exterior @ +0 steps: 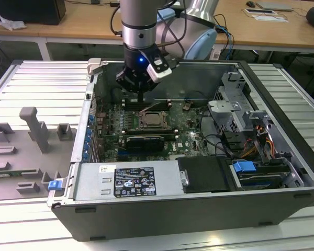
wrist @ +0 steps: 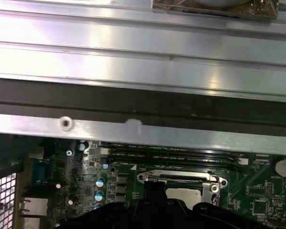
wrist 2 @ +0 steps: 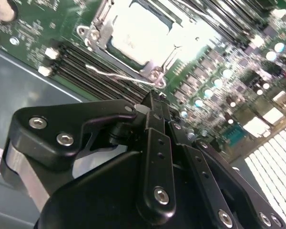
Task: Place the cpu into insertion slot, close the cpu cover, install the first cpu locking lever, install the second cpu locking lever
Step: 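Install the first cpu locking lever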
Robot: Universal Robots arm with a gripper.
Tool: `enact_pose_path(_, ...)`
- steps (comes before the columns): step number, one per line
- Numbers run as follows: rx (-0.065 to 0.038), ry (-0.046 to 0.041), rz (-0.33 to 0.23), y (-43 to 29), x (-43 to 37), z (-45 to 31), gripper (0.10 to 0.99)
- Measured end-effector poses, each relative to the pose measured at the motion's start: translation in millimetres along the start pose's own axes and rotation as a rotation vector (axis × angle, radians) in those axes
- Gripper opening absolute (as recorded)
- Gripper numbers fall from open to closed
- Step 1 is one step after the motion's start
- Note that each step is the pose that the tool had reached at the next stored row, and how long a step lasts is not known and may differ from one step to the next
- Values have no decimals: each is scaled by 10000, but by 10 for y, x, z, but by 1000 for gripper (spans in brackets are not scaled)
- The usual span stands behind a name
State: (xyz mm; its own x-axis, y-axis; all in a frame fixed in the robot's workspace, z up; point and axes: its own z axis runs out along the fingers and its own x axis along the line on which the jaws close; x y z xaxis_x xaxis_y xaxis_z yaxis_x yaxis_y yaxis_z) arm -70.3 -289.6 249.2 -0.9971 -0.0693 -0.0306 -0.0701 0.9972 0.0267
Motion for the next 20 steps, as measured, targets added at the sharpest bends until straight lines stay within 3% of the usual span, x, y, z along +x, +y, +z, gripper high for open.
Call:
enact_pose_path(4,6,-2,3,-11,-135,34,106)
enact_pose_path(7,-207,-15,21,-16,-203,56,106)
enact_pose_path(8,-234,-19,34,-17,-225,74,106)
enact_pose_path(10,-203,-16,38,12,-277,108,106)
enact_pose_path(13,-201,-16,29,55,-290,135,106)
enact_pose_path(20,-200,-16,153,52,-357,187,106)
